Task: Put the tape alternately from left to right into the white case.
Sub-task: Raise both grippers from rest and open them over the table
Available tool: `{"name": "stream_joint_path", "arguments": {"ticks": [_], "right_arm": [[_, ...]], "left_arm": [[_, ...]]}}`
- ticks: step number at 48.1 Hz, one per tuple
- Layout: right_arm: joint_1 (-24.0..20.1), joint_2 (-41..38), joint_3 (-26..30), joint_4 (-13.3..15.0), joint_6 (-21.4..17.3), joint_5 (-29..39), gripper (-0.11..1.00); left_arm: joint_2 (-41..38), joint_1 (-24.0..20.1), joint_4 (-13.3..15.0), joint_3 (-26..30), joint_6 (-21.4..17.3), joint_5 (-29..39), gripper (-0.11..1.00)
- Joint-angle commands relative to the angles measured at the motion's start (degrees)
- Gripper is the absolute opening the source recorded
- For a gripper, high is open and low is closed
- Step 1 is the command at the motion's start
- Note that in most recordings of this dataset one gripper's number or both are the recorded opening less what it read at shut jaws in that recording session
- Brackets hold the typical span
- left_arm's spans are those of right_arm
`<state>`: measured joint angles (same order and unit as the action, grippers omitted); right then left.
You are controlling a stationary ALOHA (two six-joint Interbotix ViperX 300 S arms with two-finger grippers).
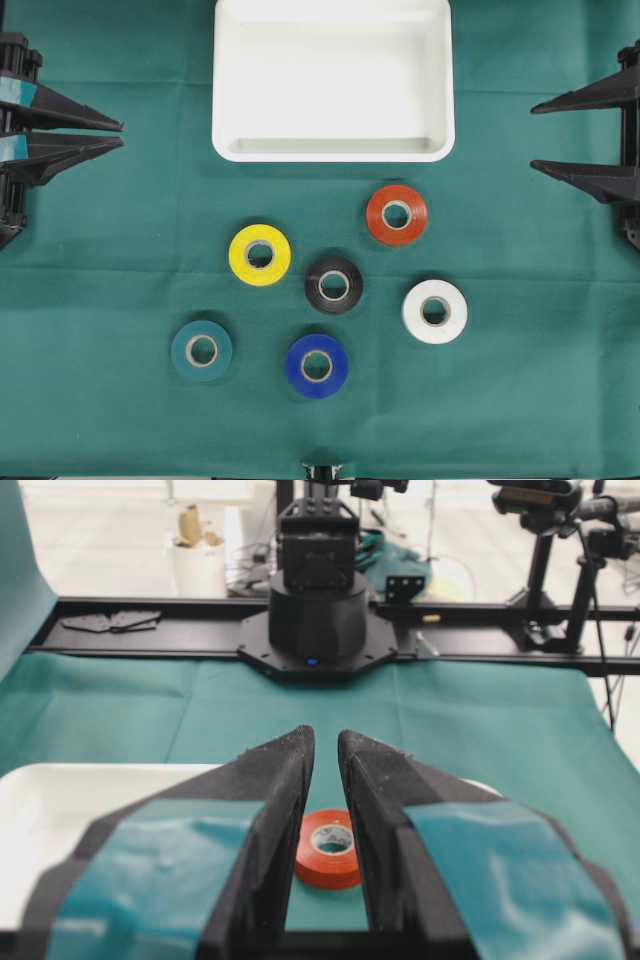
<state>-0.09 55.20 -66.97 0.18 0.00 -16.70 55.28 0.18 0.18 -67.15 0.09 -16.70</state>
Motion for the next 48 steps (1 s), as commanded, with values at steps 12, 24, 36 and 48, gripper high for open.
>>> {"name": "stream_joint_path", "arguments": {"ticks": [12, 24, 36, 48], "right_arm": [[-0.35, -0.35, -0.35, 0.00, -0.62, -0.62, -0.07], [-0.35, -0.88, -0.62, 0.00, -0.70, -0.35, -0.09], [-0.35, -2.90, -0.44, 0.00, -1.58, -0.44, -0.09], [0.35, -3.08, -0.97, -0.09, -1.76, -0.35, 0.23]], "left_arm": [[-0.26, 0.00, 1.49, 0.70, 0.70, -0.70, 0.02], [-0.53, 0.00, 1.49, 0.26, 0.79, -0.62, 0.02], [-0.88, 0.00, 1.49, -0.18, 2.72, 0.00, 0.02], [-0.88, 0.09, 1.49, -0.62, 3.34, 2.37, 0.29]]}}
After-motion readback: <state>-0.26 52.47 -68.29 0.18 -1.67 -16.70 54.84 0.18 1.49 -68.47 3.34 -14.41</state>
